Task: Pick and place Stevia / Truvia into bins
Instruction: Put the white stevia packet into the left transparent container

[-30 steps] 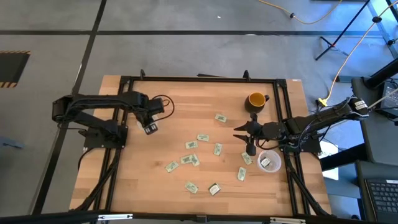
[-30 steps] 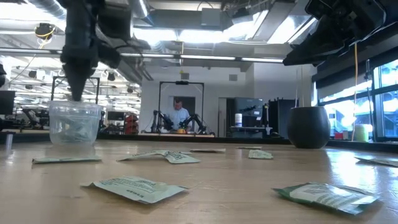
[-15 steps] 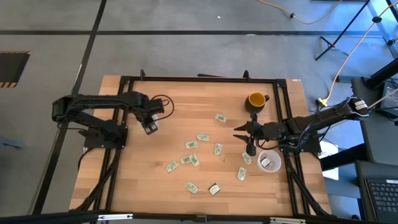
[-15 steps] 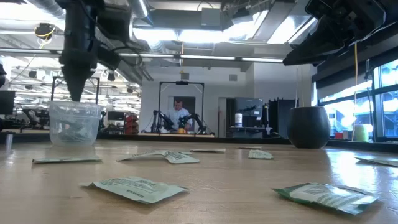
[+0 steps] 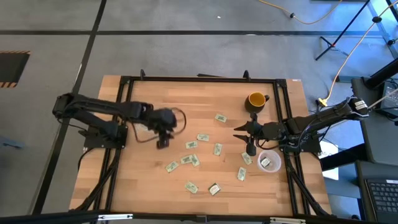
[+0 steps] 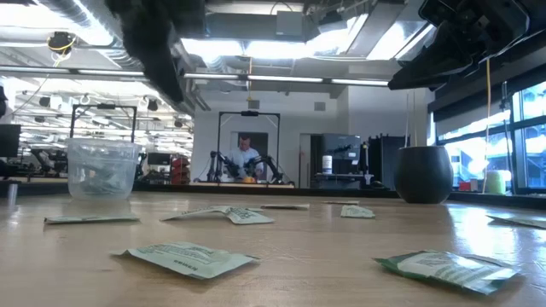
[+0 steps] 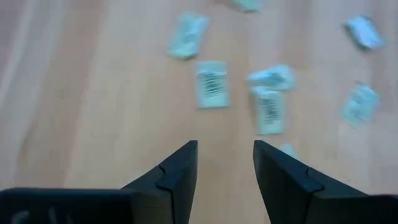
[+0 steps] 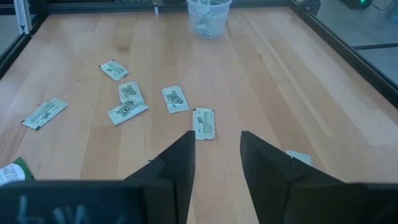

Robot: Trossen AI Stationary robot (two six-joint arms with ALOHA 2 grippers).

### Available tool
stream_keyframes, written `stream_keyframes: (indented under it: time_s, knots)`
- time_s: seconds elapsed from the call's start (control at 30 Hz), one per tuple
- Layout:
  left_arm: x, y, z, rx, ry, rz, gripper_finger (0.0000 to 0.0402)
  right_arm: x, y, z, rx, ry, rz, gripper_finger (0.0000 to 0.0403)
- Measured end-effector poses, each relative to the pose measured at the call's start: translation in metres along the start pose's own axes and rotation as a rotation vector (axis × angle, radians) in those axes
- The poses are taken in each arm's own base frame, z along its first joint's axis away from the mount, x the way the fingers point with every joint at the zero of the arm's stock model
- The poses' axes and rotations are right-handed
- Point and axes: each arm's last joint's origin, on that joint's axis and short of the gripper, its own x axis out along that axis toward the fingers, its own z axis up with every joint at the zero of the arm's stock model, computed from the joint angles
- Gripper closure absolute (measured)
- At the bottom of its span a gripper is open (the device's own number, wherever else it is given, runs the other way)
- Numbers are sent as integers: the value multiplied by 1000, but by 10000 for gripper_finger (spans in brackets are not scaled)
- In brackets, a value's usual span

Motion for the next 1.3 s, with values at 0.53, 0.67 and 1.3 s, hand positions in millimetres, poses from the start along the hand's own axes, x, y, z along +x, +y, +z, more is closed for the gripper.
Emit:
stream_keyframes:
  time_s: [0.53, 0.67, 1.3]
  knots:
    - [80, -95, -26, 292, 124, -101, 242, 0, 0, 0, 0, -1, 0, 272]
    - [101, -100, -36, 321, 195, -76, 242, 0, 0, 0, 0, -1, 0, 272]
    - [139, -96, -56, 275, 370, 11, 249, 0, 0, 0, -3, -1, 0, 272]
